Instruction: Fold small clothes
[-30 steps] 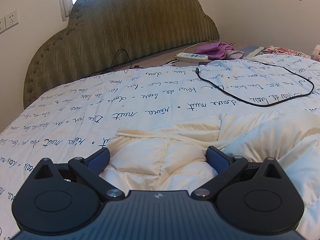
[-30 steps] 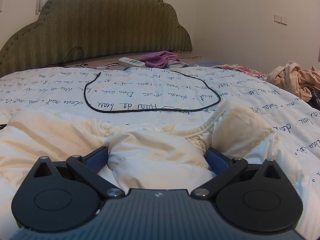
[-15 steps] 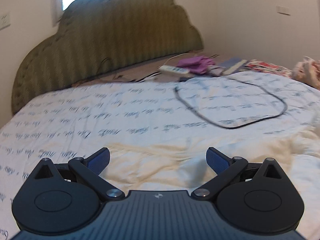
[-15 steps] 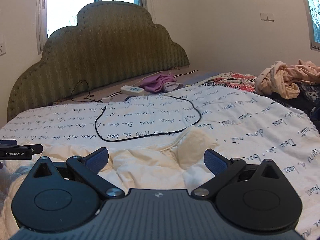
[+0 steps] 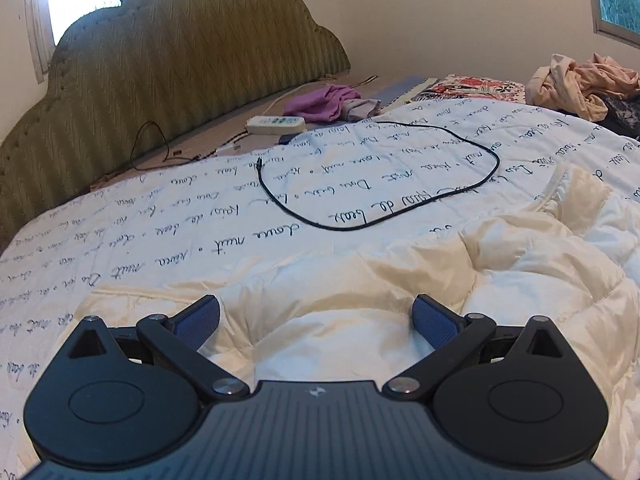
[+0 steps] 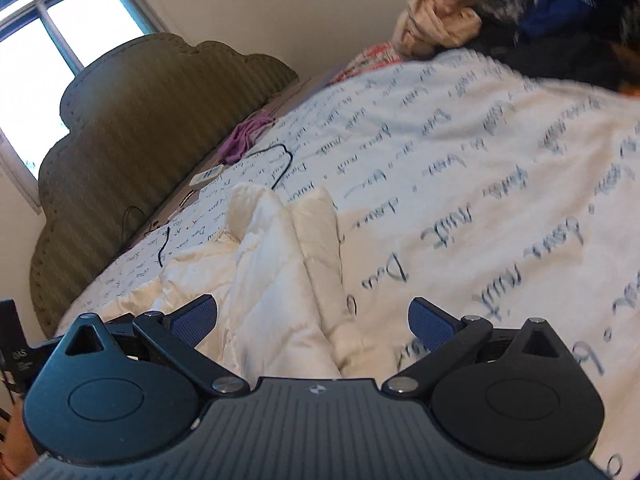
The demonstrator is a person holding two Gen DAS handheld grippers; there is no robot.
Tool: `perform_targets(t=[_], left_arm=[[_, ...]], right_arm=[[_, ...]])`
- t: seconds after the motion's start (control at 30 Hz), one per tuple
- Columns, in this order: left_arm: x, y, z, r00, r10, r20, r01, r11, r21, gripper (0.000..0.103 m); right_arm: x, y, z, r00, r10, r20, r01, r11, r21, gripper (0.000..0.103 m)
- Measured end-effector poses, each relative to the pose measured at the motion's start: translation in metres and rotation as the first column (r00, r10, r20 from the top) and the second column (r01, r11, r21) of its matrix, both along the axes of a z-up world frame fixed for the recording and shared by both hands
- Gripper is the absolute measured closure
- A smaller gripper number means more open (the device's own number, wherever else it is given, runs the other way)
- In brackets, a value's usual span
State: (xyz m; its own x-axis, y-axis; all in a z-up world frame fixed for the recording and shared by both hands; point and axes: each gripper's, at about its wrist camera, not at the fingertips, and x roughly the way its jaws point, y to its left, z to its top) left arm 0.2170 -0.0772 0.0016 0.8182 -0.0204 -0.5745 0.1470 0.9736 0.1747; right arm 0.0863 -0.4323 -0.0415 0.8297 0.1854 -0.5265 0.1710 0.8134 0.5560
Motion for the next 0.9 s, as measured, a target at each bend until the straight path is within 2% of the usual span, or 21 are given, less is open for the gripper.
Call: perform_targets(t=[0.1,0.17,0.27,0.47,0.53,0.57,0.6,0.67,0.77,0.9], left_arm=[[0.004,0.000,0.004,1.000,0.015,0.015,-0.015,1.000,0.009,0.000],[0.011,0.001,0.003,1.000,0.025,-0.003,-0.025,1.000,0.014,0.000],[0.017,0.001,-0.008,0.999,0.030,-0.037,-0.029,1.000,0.010,0.000],[0.015,-0.002,-0.022,1.000,0.027,-0.015,-0.026,0.999,0.036,0.000],[0.015,0.001,-0.025,0.999,0.025,-0.022,-0.024,1.000,0.018,0.000],[0.015,0.003,-0.026,0.999,0.023,-0.023,-0.023,1.000,0.011,0.000],[0.015,0.004,-0.027,1.000,0.022,-0.021,-0.022,1.000,0.008,0.000],[0.013,0.003,-0.030,1.000,0.019,-0.010,-0.019,1.000,0.010,0.000],[0.011,0.002,-0.033,1.000,0.018,0.005,-0.018,1.000,0.019,0.000],[0.009,0.001,-0.035,1.000,0.017,0.016,-0.017,0.999,0.027,0.000]], right_arm=[[-0.007,-0.009,-0.024,0.999,-0.001,-0.037,0.006,0.989,0.150,0.000],[-0.009,-0.010,-0.035,1.000,0.009,-0.015,-0.006,0.976,0.216,0.000],[-0.001,-0.004,-0.039,1.000,0.002,0.006,-0.003,0.970,0.242,0.000],[0.035,0.021,-0.038,0.998,0.018,0.056,-0.033,0.960,0.279,0.000],[0.045,0.025,-0.038,0.999,0.000,0.045,-0.012,0.963,0.269,0.006],[0.048,0.026,-0.037,0.999,-0.008,0.039,-0.003,0.965,0.261,0.015],[0.050,0.028,-0.035,0.999,-0.018,0.029,0.010,0.970,0.243,0.035],[0.049,0.030,-0.033,0.999,-0.040,-0.003,0.040,0.979,0.199,0.062],[0.047,0.028,-0.030,0.999,-0.034,0.010,0.032,0.978,0.207,0.067],[0.044,0.040,-0.011,0.998,-0.016,0.063,0.005,0.988,0.157,0.072]])
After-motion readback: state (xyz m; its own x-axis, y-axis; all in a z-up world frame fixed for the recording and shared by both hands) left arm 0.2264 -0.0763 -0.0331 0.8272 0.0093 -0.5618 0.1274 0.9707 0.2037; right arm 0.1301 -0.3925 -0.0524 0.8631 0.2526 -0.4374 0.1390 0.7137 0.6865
